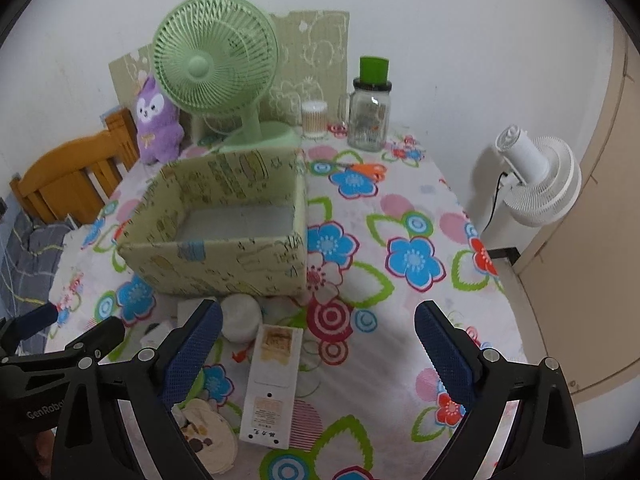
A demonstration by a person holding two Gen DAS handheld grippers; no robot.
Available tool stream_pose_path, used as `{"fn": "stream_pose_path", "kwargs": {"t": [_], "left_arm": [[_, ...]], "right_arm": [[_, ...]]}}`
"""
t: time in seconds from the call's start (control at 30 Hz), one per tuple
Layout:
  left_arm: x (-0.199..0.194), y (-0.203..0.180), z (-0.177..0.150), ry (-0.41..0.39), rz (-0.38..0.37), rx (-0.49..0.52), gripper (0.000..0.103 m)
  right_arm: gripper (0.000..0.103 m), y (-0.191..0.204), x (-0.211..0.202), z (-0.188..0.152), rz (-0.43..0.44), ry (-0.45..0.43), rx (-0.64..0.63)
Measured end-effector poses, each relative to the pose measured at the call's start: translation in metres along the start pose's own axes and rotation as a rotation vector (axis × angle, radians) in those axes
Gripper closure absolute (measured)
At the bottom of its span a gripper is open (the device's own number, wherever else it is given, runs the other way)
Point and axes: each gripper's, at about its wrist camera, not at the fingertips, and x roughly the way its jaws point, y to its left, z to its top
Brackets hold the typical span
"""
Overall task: Organize rigid objects
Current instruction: 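Grasp the clear cable-tie box with the left tool while the right tool grasps the white remote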
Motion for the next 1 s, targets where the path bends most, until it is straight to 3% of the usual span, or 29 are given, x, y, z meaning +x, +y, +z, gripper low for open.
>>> {"fn": "stream_pose_path", "kwargs": {"t": [0.23,0.63,0.87,1.0], "left_arm": [[0.027,0.008,-0.018,0.069,-0.005,-0.058,0.001],[0.058,0.007,-0.045,0.145,-0.007,-0.037,0.001],[0.066,0.001,-0.050,0.144,-0.026,-0.023,0.001],[0.063,-0.001,-0.054,0.166,-0.051,-0.020,0.009]], "right_arm": [[0.005,0.002,0.024,-0.014,-0.010,0.032,-0.005],[0.007,0.019,0.053,-0.036,0.005,0.097,-0.037],[0.008,0.028,0.064,-0.043,0.014,0.117,-0.045],[0.009,0.028,0.069,-0.046,0.006,0.139,-0.031]]}}
